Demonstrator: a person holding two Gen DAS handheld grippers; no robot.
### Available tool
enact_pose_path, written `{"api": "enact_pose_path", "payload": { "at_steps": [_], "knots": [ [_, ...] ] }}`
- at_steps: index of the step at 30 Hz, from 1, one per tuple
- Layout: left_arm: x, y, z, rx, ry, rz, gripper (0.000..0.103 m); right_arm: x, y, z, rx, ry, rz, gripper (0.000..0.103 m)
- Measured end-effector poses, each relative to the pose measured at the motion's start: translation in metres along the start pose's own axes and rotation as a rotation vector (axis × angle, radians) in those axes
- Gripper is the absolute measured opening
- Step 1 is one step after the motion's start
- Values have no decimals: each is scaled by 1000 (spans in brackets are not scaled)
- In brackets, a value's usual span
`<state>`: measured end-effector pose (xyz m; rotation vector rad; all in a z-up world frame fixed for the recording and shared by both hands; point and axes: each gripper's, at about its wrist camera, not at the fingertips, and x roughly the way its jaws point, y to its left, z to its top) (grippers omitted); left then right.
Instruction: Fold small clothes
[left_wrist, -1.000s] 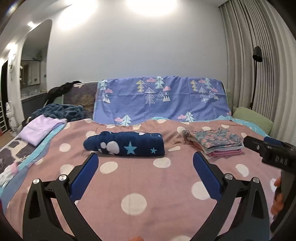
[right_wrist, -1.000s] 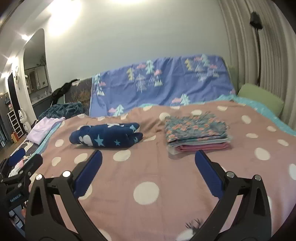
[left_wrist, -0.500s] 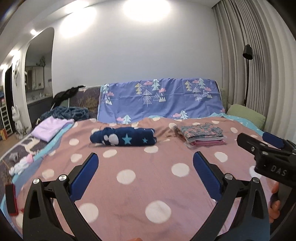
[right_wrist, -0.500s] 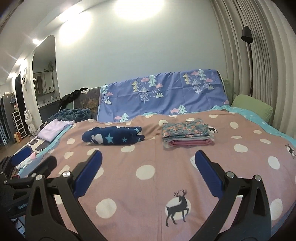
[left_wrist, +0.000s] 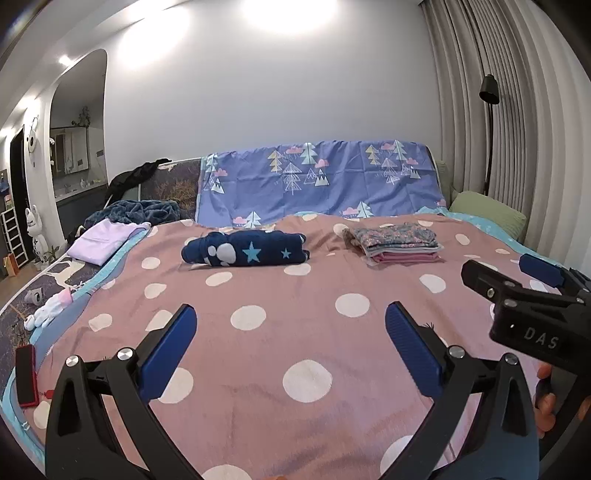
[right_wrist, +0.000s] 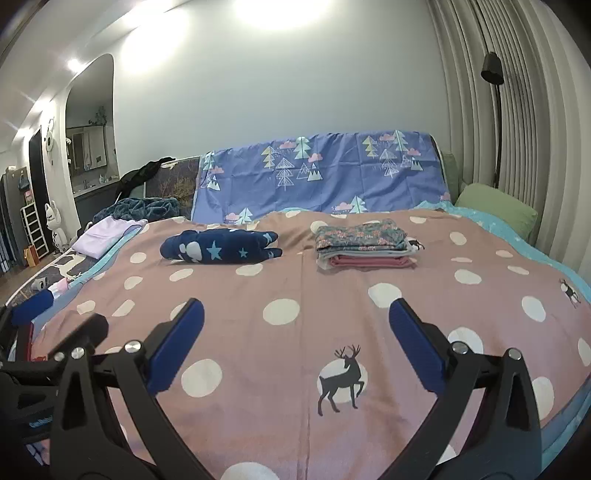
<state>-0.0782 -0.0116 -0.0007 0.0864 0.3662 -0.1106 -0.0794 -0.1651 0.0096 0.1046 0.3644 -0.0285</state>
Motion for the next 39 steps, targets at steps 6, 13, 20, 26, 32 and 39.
{"api": "enact_pose_path", "payload": {
  "at_steps": [6,13,20,26,32,39],
  "knots": [
    [-2,1,1,-6,-1,5,102,-12,0,-1,-9,-31,0,101],
    [-7,6,5,-31,-19,-5,102,-12,-2,-1,-3,-32,10,101],
    [-4,2,7,-18,-18,-3,102,-10,2,0,-26,-27,-17,101],
    [3,2,5,-25,4,-8,102,-4,-1,-2,-22,-9,-12,101],
    [6,1,6,-26,7,10,102,-2,-5,-2,-12,-5,-12,101],
    [10,-7,4,-8,9,-4,102,-1,-8,-2,-10,-5,-27,101]
  ]
}}
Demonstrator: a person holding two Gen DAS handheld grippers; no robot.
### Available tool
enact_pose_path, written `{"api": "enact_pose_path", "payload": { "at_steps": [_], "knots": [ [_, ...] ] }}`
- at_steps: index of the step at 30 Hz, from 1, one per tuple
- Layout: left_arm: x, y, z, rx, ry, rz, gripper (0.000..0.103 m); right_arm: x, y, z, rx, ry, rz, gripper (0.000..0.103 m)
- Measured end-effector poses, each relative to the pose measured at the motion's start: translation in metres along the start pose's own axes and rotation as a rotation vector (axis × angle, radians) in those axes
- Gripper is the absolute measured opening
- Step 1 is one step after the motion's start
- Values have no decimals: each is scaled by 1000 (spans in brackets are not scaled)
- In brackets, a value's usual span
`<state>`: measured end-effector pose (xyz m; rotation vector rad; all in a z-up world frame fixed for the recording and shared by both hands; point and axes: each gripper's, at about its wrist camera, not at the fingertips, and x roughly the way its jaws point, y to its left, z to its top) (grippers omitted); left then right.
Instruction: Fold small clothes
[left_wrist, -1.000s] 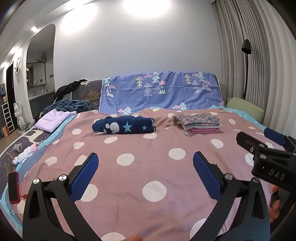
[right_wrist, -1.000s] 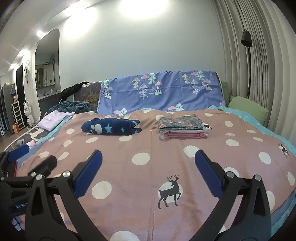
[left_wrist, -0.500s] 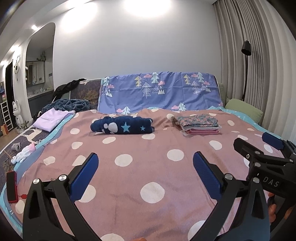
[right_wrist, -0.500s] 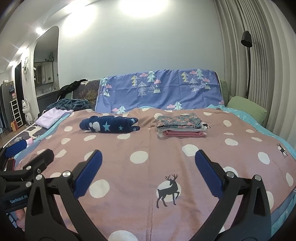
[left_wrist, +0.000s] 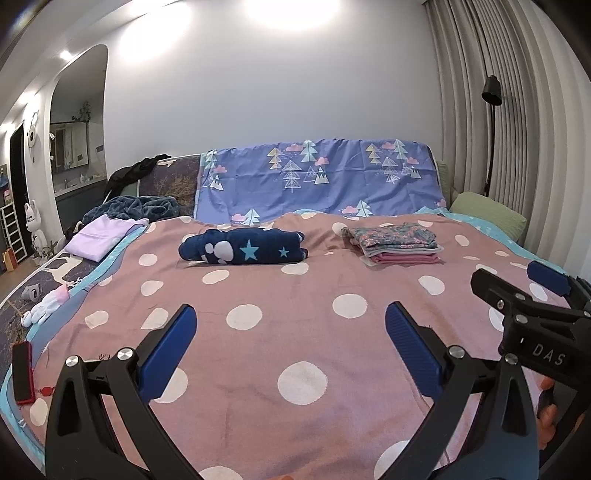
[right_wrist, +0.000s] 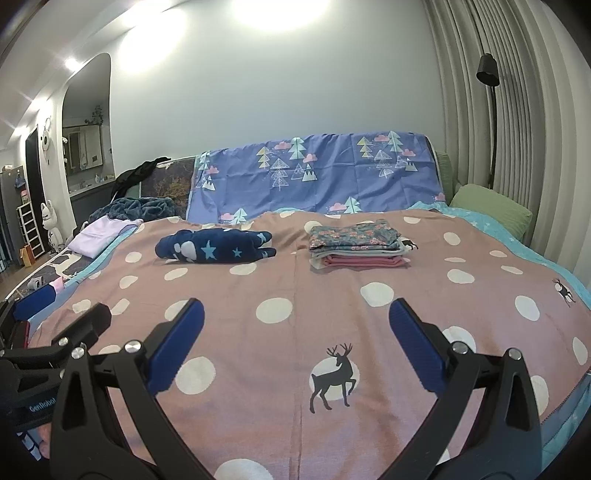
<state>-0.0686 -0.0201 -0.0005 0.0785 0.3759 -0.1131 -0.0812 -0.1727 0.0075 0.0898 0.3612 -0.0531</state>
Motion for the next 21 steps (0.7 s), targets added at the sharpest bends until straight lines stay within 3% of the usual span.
{"api": "enact_pose_path", "payload": {
  "at_steps": [5,10,21],
  "knots": [
    [4,0,-2,-13,11,-22,102,1,-4,0,7,2,-8,101],
    [6,2,-3,-22,25,23,102,2,-4,-2,7,12,-6,101],
    [9,-3,-3,-19,45,-30,102,6,-3,-2,-3,27,4,101]
  ]
}}
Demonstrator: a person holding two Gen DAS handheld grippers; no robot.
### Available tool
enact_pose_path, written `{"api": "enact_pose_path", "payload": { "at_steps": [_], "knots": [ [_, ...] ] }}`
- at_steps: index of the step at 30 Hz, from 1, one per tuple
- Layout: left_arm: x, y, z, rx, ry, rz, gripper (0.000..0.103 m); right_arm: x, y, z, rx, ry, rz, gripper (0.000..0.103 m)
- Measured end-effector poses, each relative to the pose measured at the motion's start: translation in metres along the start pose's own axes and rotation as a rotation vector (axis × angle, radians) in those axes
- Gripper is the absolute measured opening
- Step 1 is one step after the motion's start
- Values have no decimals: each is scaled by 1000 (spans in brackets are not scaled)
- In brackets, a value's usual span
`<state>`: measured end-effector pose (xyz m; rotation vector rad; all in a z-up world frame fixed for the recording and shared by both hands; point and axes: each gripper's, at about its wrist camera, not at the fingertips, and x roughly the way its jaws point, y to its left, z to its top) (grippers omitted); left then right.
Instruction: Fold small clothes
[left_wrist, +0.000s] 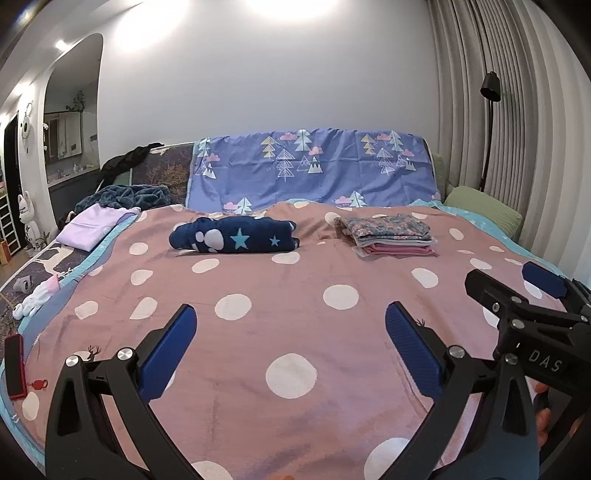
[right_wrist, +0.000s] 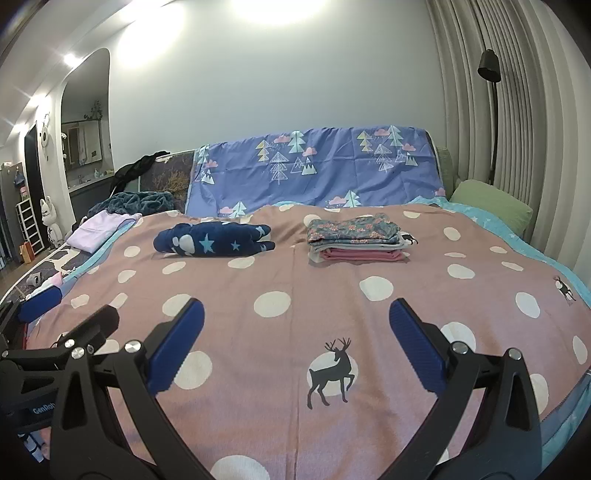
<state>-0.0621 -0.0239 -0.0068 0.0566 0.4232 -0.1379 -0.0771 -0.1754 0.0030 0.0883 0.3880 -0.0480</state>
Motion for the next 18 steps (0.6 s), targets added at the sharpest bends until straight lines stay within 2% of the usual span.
{"api": "enact_pose_path", "payload": {
  "at_steps": [18],
  "knots": [
    [15,-3,-1,-1,26,-45,102,12,-6,-4,8,21,-13,101]
  ]
}}
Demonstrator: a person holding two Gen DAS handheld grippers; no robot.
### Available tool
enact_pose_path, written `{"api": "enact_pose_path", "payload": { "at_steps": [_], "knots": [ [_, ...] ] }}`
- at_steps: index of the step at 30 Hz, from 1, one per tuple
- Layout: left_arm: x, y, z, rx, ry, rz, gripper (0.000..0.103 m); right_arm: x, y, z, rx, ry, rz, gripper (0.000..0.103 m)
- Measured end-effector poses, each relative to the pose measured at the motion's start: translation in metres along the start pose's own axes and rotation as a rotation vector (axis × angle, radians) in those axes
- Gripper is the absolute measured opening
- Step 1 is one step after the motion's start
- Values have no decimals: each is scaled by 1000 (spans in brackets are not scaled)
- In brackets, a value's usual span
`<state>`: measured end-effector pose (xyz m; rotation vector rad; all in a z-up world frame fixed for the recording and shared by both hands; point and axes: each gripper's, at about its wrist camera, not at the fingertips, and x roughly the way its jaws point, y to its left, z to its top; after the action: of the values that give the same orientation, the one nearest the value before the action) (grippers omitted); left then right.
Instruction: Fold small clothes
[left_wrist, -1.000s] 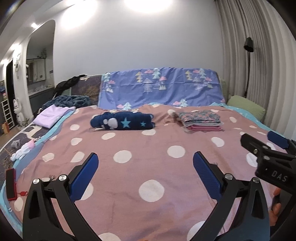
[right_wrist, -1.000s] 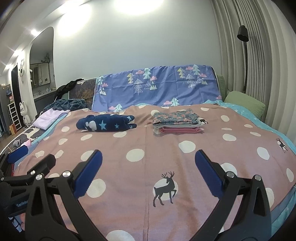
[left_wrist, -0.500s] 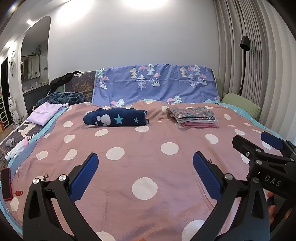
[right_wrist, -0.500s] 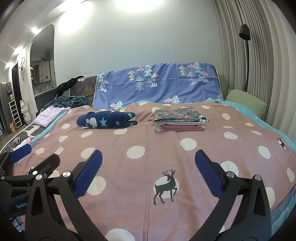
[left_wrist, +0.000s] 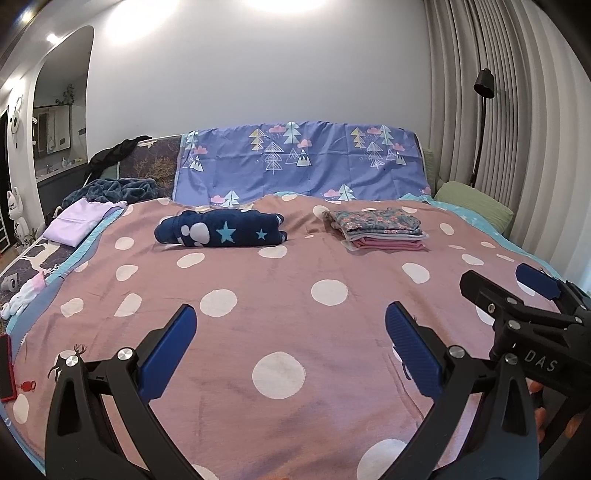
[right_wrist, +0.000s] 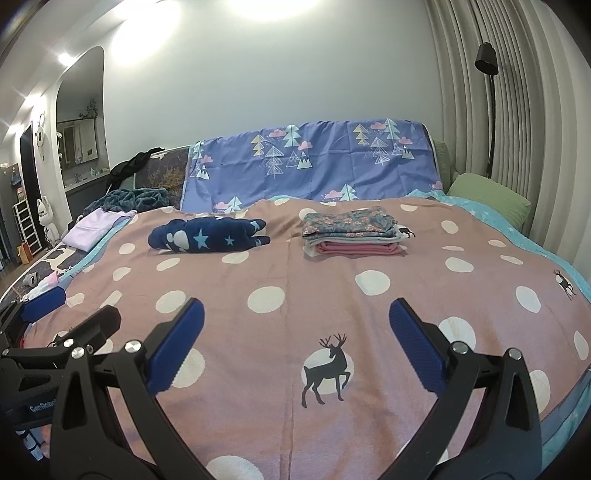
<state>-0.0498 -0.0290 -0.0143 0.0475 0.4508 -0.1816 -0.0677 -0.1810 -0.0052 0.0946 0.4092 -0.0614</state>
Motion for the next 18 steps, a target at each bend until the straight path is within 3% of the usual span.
{"api": "enact_pose_path", "payload": {
  "at_steps": [18],
  "knots": [
    [5,1,1,-4,3,6,102,9,0,-3,-13,18,-14,101]
  ]
}}
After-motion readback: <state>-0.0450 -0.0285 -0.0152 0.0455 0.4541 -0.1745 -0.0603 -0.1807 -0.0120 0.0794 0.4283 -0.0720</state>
